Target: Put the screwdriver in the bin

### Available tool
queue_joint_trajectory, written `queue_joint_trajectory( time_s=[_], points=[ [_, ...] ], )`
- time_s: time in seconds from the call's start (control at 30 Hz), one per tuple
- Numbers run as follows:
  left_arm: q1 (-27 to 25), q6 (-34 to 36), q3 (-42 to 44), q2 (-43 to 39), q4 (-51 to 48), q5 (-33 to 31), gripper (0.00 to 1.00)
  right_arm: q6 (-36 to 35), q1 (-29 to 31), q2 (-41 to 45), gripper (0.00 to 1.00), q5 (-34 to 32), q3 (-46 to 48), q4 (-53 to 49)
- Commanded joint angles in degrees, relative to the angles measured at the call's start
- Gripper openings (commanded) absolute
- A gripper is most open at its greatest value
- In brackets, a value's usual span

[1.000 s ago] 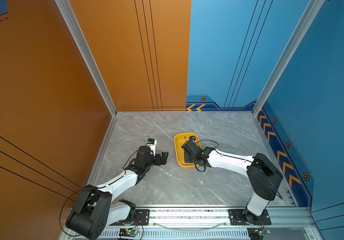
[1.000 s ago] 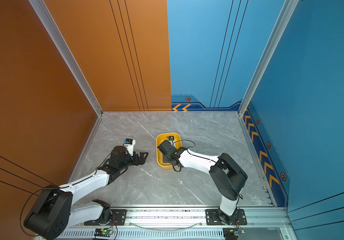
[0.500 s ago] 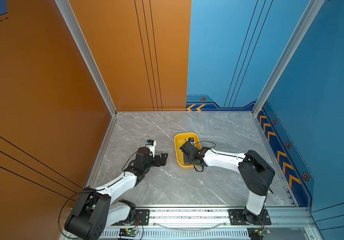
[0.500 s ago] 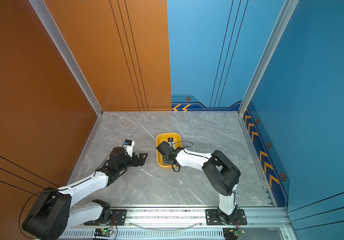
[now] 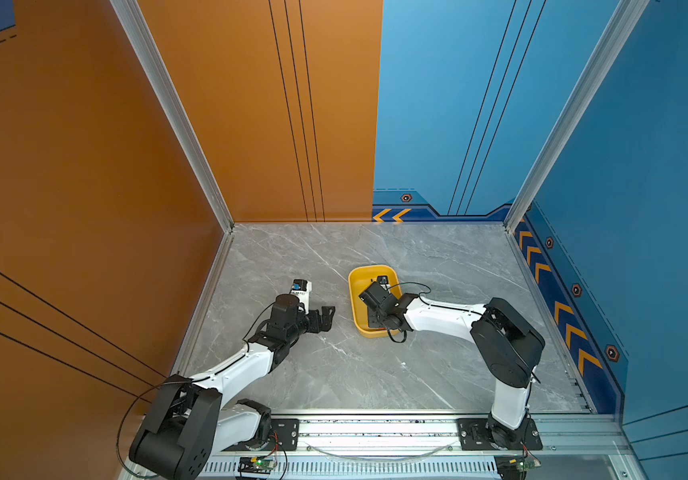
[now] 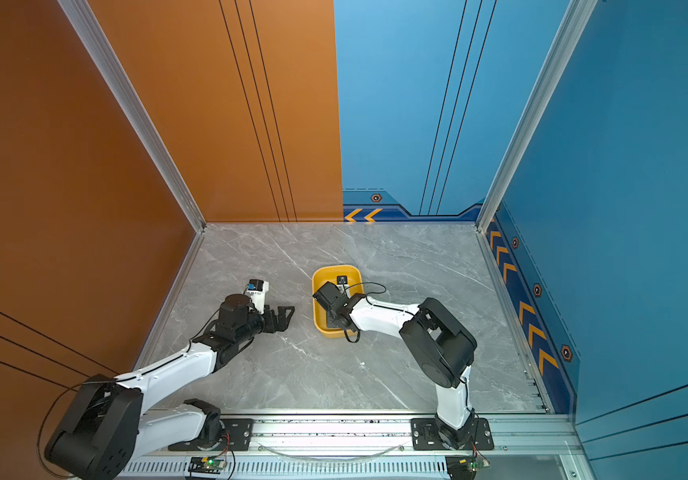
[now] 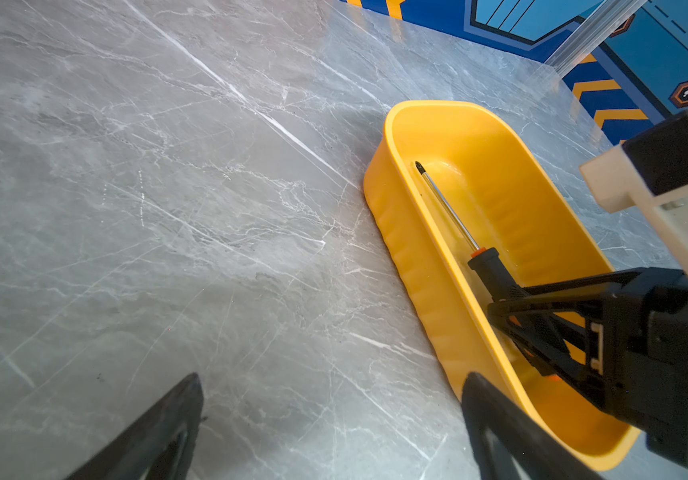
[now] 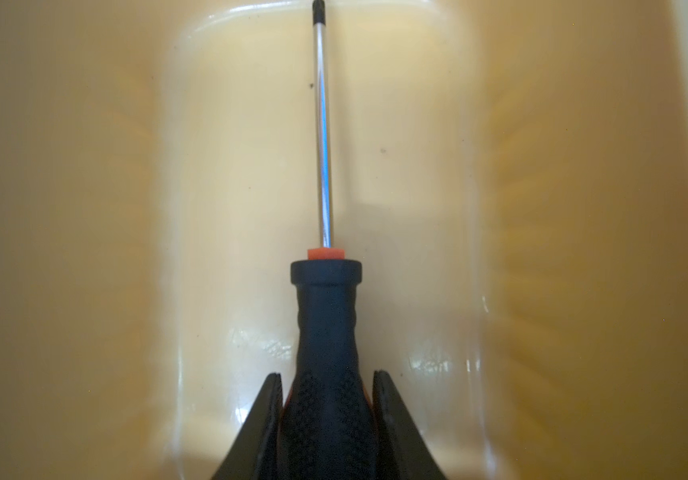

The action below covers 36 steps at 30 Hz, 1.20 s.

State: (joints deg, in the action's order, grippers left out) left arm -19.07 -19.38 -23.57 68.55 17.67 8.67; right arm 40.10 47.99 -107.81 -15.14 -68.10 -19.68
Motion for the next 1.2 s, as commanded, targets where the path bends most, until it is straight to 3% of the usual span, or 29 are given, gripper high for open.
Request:
queue_joint_trajectory(
  time_s=[0.0,0.23,0.6,0.83,1.03,1.17],
  points=[
    [0.5,0.0,0.8,-0.5,-0.6,1.1,0.98,0.0,-0.3,-0.7,0.29,-1.6,-1.7,-1.5],
    [0.6,0.0,0.7,-0.4,-0.5,1.2,0.98,-0.7,-0.2,-0.1,0.41,-2.1,-2.0,-2.3],
    [0.8,0.0,0.9,-0.6,-0.6,1.1,0.98,-3.7,-0.4,3.6,0.49,-3.3,-3.0,-6.1],
    [1.0,0.9,0.0,-0.7,-2.1,0.8,0.98,-11.9,-0.7,12.1,0.6,-5.4,-2.1,-12.0],
    [2.1,4.1,-2.2,-1.7,-6.5,-0.8,0.98,-24.9,-4.6,21.2,0.67,2.5,4.2,-12.4],
    [3.3,6.5,-4.1,-2.8,-8.9,-1.7,0.98,-30.8,-11.7,26.8,0.69,12.2,10.8,-10.7]
  ],
)
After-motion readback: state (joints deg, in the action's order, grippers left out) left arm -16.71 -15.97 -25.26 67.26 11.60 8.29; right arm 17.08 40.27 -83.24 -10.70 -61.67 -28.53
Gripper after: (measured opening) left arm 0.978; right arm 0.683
